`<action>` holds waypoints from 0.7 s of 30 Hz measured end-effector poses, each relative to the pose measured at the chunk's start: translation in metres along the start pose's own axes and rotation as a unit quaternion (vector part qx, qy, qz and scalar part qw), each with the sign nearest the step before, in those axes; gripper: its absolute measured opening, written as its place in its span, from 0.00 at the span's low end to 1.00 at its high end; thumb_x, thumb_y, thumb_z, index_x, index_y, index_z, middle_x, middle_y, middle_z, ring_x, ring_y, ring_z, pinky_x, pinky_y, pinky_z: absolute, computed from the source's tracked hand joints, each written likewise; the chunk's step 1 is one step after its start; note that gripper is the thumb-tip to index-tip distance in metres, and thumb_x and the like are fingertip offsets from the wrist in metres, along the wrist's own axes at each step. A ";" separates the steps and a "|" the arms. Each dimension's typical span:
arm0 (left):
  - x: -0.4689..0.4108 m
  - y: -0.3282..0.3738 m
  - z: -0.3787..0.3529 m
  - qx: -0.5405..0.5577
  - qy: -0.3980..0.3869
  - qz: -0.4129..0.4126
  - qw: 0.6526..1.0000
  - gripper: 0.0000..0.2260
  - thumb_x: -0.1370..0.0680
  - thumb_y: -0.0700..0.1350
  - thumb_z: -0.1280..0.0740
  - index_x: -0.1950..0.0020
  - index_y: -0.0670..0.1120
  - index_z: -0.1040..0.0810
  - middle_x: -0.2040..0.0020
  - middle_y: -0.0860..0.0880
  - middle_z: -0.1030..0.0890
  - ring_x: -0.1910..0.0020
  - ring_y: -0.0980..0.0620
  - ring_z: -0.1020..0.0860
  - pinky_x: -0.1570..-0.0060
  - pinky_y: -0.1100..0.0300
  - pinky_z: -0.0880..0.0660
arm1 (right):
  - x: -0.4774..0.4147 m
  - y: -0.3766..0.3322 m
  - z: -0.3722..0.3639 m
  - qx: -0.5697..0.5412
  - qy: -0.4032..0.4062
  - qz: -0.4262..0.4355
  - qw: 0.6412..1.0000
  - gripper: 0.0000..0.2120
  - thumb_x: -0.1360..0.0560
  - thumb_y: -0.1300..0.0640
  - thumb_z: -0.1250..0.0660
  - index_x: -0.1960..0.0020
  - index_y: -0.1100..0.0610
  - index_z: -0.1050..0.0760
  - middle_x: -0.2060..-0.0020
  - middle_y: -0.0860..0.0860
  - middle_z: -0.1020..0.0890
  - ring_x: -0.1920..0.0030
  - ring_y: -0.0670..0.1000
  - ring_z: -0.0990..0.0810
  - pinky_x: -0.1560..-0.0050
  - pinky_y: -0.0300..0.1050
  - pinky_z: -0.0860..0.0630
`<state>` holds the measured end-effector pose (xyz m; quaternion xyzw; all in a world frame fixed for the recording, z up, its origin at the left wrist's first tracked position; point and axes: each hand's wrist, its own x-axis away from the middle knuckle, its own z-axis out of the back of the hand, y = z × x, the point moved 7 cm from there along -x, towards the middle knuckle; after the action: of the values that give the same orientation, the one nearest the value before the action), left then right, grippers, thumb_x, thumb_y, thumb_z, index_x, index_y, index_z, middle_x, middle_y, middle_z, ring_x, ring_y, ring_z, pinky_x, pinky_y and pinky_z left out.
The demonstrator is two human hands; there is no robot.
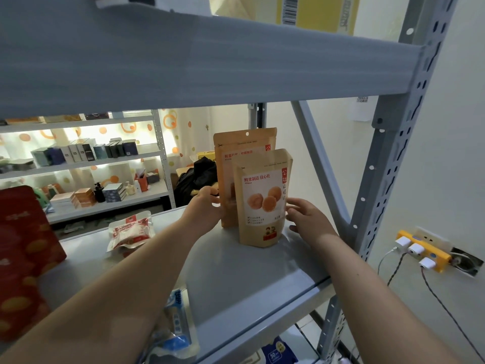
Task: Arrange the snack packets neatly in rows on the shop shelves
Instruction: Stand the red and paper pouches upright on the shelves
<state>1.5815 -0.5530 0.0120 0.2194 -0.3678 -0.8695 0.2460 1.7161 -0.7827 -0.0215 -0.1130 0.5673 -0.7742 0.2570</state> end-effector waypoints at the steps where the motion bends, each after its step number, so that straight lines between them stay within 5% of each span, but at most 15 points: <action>1: 0.006 -0.005 0.005 -0.022 0.005 0.019 1.000 0.24 0.26 0.51 0.28 0.34 0.49 0.31 0.42 0.53 0.24 0.47 0.52 0.23 0.53 0.58 0.25 | 0.006 0.002 0.005 0.019 0.038 -0.008 0.999 0.16 0.19 0.53 0.39 0.32 0.46 0.28 0.42 0.44 0.21 0.46 0.47 0.21 0.44 0.49 0.22; 4: 0.033 -0.012 0.021 -0.087 -0.003 0.024 0.996 0.27 0.24 0.53 0.32 0.28 0.52 0.38 0.36 0.52 0.27 0.47 0.53 0.25 0.59 0.61 0.29 | 0.041 0.002 0.011 0.043 0.156 0.026 0.987 0.13 0.21 0.52 0.35 0.37 0.46 0.28 0.47 0.43 0.22 0.52 0.37 0.25 0.58 0.34 0.30; 7: 0.062 -0.020 0.051 -0.158 0.015 0.001 0.987 0.23 0.22 0.51 0.36 0.28 0.54 0.37 0.32 0.50 0.28 0.42 0.50 0.26 0.53 0.58 0.29 | 0.079 -0.013 -0.012 0.040 0.174 0.115 0.977 0.08 0.24 0.53 0.32 0.46 0.45 0.27 0.51 0.44 0.21 0.51 0.39 0.24 0.59 0.33 0.30; 11: 0.076 -0.055 0.095 -0.212 0.037 0.088 0.973 0.24 0.22 0.50 0.38 0.27 0.52 0.37 0.27 0.45 0.34 0.33 0.42 0.31 0.39 0.47 0.29 | 0.106 -0.050 -0.095 0.130 -0.044 0.157 0.978 0.08 0.22 0.44 0.37 0.43 0.37 0.30 0.46 0.35 0.27 0.48 0.36 0.27 0.50 0.37 0.27; 15: 0.072 -0.085 0.107 -0.217 0.027 0.144 0.965 0.23 0.20 0.46 0.43 0.24 0.48 0.37 0.23 0.44 0.40 0.27 0.41 0.37 0.31 0.46 0.36 | 0.143 -0.088 -0.184 0.230 -0.261 0.208 0.914 0.24 0.24 0.34 0.42 0.29 0.34 0.40 0.29 0.37 0.36 0.32 0.41 0.36 0.36 0.44 0.37; 18: 0.066 -0.102 0.101 -0.246 -0.018 0.148 0.958 0.20 0.18 0.47 0.44 0.27 0.44 0.31 0.26 0.42 0.33 0.28 0.42 0.35 0.30 0.48 0.37 | 0.165 -0.094 -0.228 0.315 -0.340 0.239 0.853 0.35 0.26 0.28 0.47 0.23 0.36 0.53 0.21 0.40 0.52 0.23 0.46 0.54 0.31 0.47 0.57; 21: 0.063 -0.111 0.093 -0.275 -0.048 0.125 0.952 0.19 0.18 0.46 0.43 0.28 0.46 0.30 0.26 0.44 0.33 0.28 0.44 0.34 0.30 0.50 0.36 | 0.167 -0.086 -0.243 0.373 -0.359 0.231 0.824 0.40 0.27 0.25 0.49 0.21 0.39 0.58 0.21 0.43 0.57 0.22 0.50 0.58 0.29 0.50 0.58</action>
<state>1.4499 -0.4729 -0.0247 0.0536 -0.1504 -0.9086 0.3859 1.4388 -0.6519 -0.0405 -0.1443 0.1123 -0.7492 0.6366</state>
